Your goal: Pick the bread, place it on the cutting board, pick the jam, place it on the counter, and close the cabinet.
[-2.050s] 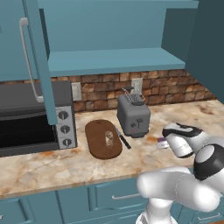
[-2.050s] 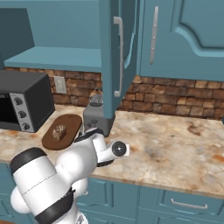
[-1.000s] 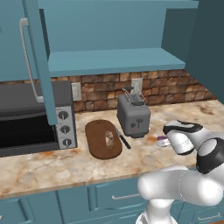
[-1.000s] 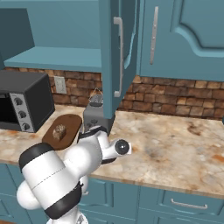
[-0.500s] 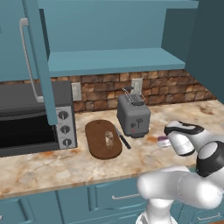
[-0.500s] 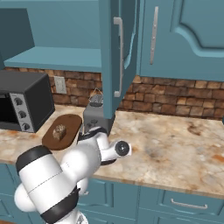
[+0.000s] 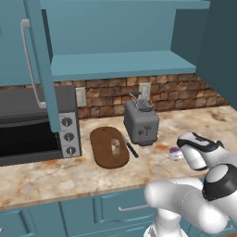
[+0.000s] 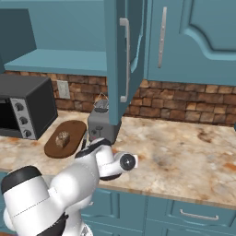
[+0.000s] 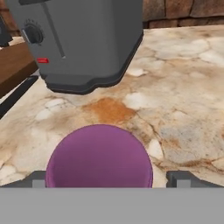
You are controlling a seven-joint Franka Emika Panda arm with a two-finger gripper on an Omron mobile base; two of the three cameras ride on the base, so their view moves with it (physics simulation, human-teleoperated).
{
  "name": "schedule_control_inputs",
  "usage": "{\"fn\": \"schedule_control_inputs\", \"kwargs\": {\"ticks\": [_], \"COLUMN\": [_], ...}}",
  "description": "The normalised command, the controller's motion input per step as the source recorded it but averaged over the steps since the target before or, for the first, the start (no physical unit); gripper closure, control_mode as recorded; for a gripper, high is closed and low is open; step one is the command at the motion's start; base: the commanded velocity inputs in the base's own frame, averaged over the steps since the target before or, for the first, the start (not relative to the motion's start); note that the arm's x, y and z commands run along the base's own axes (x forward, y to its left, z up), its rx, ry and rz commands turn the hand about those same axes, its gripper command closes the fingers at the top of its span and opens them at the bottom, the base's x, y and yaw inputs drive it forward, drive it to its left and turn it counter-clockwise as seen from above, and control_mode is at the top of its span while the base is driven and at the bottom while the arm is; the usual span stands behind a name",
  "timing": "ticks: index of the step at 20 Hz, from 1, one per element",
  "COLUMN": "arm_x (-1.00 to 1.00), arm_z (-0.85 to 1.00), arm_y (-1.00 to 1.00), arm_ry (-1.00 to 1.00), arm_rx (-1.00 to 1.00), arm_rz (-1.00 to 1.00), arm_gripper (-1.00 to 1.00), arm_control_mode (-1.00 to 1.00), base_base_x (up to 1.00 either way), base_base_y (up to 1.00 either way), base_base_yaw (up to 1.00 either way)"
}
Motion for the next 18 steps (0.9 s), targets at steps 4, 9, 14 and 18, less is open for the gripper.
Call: {"fn": "schedule_control_inputs", "kwargs": {"ticks": [4,9,14,18], "arm_x": [-0.02,0.00,0.00,-0.04], "arm_z": [0.00,0.00,0.00,0.00], "arm_y": [0.00,0.01,0.11,0.11], "arm_ry": [-0.08,-0.10,-0.10,-0.06], "arm_rx": [0.00,0.00,0.00,0.00], "arm_rz": [0.00,0.00,0.00,0.00], "arm_gripper": [-1.00,-1.00,-1.00,-1.00], "arm_control_mode": [-1.00,-1.00,-1.00,-1.00], "base_base_x": [0.00,0.00,0.00,0.00], "base_base_y": [0.00,0.00,0.00,0.00], "base_base_yaw": [0.00,0.00,0.00,0.00]}}
